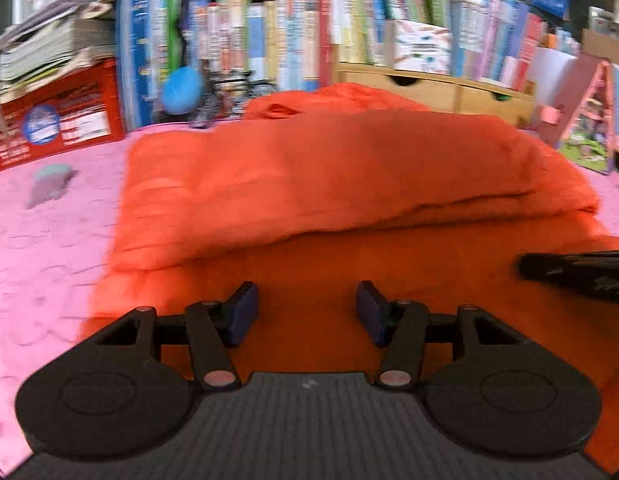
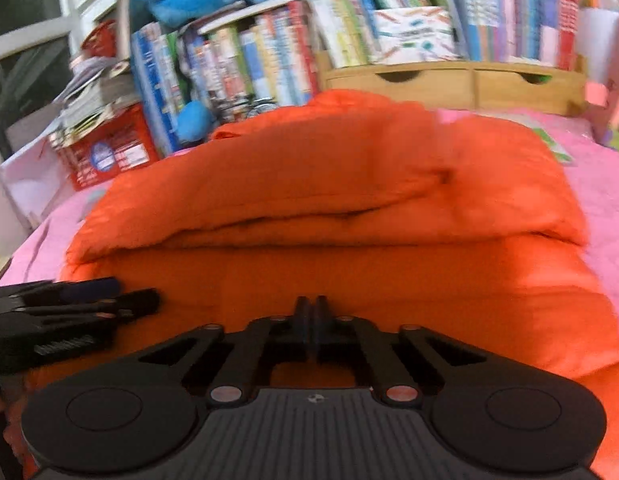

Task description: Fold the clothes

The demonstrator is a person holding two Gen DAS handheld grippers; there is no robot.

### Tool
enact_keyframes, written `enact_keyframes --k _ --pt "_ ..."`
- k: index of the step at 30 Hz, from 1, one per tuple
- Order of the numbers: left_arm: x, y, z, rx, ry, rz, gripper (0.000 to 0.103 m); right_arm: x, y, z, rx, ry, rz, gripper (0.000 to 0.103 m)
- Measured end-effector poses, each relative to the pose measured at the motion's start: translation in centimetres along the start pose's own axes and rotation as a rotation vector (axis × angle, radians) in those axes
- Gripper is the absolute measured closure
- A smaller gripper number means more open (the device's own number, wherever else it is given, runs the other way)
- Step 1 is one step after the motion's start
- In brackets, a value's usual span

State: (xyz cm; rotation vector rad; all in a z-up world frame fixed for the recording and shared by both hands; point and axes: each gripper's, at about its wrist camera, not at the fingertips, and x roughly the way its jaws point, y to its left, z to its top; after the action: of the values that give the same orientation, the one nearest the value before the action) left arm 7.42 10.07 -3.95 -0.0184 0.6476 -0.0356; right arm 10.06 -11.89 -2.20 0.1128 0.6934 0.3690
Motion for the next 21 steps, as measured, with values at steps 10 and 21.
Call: enact_keyframes --k 10,21 --pt "-1.6 5.9 -1.5 -0.059 -0.023 0.197 0.039 -3.0 -6.5 0.0 0.049 -0.042 -0.169 0.103" --pt "-4.8 8.3 -3.0 -0.163 -0.038 0.32 0.043 -6.9 -11.3 -1.2 0.101 -0.093 -0.481 0.091"
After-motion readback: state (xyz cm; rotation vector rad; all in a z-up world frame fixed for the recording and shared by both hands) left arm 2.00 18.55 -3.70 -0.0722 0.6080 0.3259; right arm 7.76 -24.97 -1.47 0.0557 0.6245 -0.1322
